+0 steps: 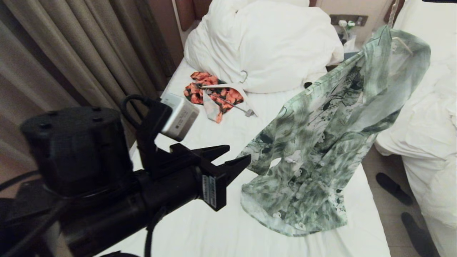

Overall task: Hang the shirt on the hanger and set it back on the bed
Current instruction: Take the clothes hanger out of the clothes

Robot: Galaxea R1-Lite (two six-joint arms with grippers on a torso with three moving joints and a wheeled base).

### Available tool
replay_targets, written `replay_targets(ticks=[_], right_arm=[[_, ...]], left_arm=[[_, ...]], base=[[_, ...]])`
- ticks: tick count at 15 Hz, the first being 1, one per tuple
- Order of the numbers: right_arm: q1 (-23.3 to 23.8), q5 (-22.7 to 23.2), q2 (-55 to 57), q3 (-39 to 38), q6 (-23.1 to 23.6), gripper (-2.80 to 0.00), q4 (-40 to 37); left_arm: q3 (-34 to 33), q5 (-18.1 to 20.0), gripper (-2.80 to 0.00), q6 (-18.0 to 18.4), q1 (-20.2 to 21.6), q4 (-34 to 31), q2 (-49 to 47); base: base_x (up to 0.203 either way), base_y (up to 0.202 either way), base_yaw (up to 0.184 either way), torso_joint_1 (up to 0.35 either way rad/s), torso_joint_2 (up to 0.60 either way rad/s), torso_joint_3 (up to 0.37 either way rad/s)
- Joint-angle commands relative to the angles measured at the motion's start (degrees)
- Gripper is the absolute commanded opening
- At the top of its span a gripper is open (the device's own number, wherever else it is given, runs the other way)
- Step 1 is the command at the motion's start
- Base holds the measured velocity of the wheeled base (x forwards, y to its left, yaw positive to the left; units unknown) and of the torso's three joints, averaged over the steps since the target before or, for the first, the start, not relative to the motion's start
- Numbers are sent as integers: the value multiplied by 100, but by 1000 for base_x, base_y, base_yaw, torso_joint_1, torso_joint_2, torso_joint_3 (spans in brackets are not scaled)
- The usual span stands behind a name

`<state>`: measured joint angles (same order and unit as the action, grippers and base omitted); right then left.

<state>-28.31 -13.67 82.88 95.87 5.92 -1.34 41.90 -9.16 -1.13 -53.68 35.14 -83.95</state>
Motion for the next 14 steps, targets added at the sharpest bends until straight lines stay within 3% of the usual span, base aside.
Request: replay_targets(ticks=[1,4,10,12,13,14], right_arm=[[14,-5,44,-33,14,-280,-2],[18,4,62,-33,5,-280,2],[27,13,63,-42,5,-280,2],[27,13,97,-42,5,-280,2],[51,13,97,-50,5,-280,2],[62,22,88,-59,14,-280,2]], left_arm=[[192,14,0,152,53,408,-908],[710,63,0,344,201,560,-1368],[881,171,0,394,318,589,-1681],[1003,155,0,407,315,1034,-1968],[1017,140,-207,429,315,1339,-2071],[1014,134,-280,489,314,1434,-2099]], base=[[0,0,0,0,0,0],[0,0,0,0,0,0],[0,0,0,0,0,0],[0,0,0,0,0,0],[0,0,0,0,0,0],[0,0,0,0,0,0]])
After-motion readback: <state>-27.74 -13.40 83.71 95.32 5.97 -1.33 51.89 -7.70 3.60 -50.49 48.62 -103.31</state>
